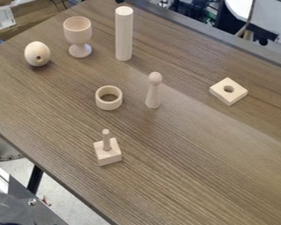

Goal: Put the ring through the cylinder

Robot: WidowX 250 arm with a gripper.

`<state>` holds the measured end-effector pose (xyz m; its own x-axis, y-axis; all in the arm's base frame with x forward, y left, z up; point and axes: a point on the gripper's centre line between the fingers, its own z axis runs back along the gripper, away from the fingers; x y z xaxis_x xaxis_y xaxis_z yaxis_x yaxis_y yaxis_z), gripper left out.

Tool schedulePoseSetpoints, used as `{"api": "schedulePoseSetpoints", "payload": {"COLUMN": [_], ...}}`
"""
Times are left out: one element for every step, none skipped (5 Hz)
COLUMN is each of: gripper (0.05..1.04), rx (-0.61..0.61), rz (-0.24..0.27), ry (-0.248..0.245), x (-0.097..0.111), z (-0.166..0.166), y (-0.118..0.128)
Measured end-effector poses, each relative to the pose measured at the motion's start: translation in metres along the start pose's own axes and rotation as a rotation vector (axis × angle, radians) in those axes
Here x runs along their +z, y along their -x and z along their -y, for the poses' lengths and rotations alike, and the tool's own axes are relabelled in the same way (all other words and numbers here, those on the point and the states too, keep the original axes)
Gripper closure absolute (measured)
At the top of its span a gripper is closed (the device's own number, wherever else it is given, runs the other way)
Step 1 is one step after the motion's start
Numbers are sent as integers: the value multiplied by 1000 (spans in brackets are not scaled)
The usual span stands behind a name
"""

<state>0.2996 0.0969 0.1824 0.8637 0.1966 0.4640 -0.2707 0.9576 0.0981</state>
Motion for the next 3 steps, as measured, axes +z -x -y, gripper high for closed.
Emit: {"api": "schedulePoseSetpoints", "payload": {"gripper": [83,83,83], "rx": [-1,-7,-16], "rz": [-27,-76,-95], "ry": [1,18,20], "x": [-7,-6,-5], "z": [1,12,16], "y": [6,47,81]}}
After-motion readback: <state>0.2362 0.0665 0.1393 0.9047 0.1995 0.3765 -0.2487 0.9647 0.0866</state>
